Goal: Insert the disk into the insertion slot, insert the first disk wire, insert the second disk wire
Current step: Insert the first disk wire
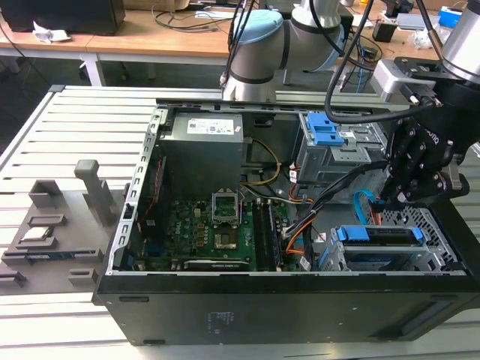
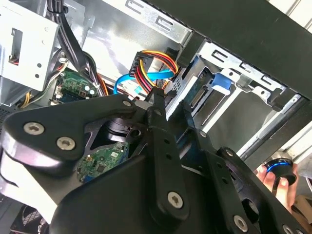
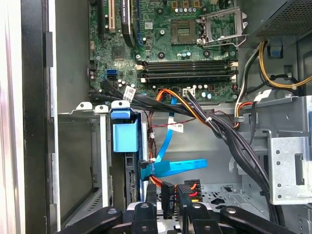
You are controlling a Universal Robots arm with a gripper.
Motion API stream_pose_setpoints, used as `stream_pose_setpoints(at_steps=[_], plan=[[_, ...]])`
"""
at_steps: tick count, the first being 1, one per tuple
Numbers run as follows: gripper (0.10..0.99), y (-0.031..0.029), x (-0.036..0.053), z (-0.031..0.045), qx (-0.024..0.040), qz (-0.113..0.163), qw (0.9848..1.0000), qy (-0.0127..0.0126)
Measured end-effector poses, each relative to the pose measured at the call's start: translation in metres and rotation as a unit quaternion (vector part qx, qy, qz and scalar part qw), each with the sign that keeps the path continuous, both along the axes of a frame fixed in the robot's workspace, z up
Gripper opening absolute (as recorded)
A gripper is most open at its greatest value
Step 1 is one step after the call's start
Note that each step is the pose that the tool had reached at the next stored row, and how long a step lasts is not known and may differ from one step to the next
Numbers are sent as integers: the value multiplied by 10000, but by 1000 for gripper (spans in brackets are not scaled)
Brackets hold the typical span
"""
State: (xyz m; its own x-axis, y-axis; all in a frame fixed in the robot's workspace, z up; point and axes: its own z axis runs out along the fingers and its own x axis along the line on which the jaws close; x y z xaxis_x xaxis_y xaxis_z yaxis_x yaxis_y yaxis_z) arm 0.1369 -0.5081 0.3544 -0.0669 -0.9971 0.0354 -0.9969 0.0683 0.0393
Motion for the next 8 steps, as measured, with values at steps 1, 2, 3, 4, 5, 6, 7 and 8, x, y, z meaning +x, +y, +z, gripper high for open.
stream_pose_setpoints(at_steps=[1,2,3,4,5,6,7,8], plan=[[302,0,0,0,0,0,10000,0],[286,0,0,0,-1,0,10000,0],[224,0,0,0,-1,0,10000,0],[169,0,0,-1,-2,0,10000,0],[169,0,0,-1,-3,0,10000,0],[169,0,0,0,-4,0,10000,0],[169,0,0,-1,-4,0,10000,0],[169,0,0,-1,-5,0,10000,0]])
